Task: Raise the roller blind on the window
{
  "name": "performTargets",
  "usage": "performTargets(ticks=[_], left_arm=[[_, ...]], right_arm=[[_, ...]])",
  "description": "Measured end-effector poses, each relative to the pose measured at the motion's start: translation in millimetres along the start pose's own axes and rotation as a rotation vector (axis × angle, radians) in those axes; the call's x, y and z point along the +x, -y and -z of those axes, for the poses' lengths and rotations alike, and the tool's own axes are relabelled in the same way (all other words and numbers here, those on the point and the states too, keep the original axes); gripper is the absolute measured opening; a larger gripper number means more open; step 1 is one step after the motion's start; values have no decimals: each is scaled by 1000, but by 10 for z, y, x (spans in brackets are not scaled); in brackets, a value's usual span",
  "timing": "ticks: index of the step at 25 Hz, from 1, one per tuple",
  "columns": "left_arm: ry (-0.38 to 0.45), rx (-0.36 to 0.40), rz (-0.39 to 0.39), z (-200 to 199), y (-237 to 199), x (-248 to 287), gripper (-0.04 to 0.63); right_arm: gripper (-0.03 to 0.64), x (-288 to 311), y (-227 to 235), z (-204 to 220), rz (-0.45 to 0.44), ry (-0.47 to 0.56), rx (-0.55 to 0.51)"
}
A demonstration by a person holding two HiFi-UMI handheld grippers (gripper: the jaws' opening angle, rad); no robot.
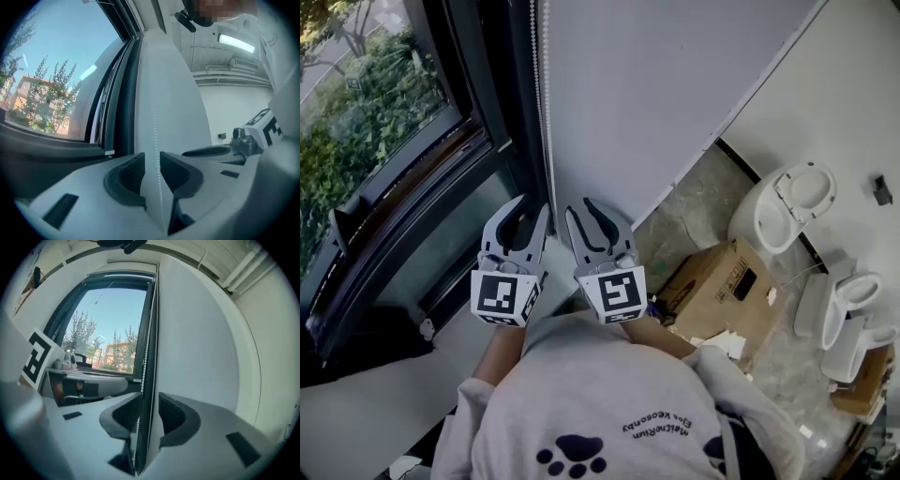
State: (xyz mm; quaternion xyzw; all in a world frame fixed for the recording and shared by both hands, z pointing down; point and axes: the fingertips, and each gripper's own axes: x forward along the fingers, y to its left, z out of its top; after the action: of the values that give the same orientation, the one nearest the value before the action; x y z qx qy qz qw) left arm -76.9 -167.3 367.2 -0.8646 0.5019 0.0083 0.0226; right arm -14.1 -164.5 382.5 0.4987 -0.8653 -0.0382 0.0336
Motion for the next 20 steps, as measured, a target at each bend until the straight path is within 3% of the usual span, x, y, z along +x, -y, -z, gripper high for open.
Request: performTargets(ticks=[6, 12, 20], left_arm=[[5, -6, -96, -113, -42, -214, 43], [25, 24, -151, -261, -24, -373, 26], [20, 47, -178, -317, 63, -448, 8]], right_arm=[[109, -146, 38, -378, 39, 67, -4], [46, -405, 144, -624, 93, 118, 7], [9, -548, 274, -542, 140, 105, -1]])
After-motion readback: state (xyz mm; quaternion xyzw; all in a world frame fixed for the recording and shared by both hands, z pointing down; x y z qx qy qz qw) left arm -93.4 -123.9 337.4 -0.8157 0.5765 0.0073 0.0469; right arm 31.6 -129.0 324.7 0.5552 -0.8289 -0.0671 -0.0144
